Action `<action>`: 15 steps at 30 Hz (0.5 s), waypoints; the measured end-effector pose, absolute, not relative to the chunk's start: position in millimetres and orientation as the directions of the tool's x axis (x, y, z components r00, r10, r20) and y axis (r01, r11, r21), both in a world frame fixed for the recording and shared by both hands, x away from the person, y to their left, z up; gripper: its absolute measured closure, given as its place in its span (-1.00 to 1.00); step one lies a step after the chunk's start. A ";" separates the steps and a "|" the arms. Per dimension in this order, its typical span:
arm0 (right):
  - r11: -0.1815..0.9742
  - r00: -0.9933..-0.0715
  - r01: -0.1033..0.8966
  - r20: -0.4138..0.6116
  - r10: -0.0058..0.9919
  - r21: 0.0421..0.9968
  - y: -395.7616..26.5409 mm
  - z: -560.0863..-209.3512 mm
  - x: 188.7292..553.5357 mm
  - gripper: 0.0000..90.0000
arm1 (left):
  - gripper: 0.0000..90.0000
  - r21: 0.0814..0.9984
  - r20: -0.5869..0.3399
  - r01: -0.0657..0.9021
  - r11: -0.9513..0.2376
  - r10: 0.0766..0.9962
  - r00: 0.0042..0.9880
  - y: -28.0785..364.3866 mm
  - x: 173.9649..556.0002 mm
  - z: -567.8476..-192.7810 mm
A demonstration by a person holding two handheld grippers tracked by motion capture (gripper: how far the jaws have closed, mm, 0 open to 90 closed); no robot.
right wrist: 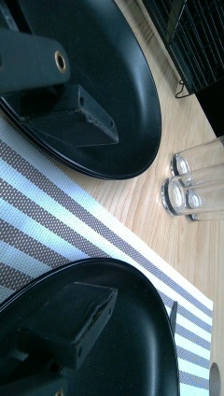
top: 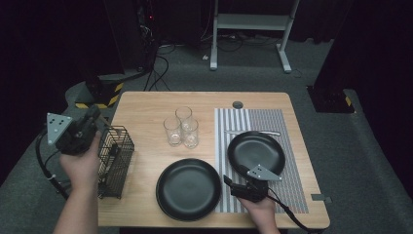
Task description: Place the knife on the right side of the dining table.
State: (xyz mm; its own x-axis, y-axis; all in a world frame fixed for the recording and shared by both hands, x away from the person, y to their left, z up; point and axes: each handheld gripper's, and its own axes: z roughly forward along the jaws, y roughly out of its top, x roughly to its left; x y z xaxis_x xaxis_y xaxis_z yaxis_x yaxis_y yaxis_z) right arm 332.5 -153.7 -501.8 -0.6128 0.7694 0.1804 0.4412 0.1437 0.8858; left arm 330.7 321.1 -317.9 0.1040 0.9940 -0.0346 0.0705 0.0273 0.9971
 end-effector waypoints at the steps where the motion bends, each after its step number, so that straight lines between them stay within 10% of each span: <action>1: 0.147 -0.614 0.439 0.177 0.769 0.887 -153.6 -502.0 332.5 -0.52 | 0.93 0.998 -0.033 0.065 0.027 0.994 0.106 320.2 330.0 -316.8; 15: 0.147 -0.615 0.441 0.179 0.768 0.885 -153.3 -502.5 332.1 -0.52 | 0.93 0.999 -0.036 0.022 0.033 0.991 0.132 308.7 326.5 -309.9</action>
State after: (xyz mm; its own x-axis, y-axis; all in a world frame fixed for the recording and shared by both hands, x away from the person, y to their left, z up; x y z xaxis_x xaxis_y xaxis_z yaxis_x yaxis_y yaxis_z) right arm 332.1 -153.3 -502.5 -0.6150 0.7678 0.1794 0.4413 0.1467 0.8853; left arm 326.5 308.7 -309.9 0.1317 0.9906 -0.0358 0.0222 0.0331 0.9992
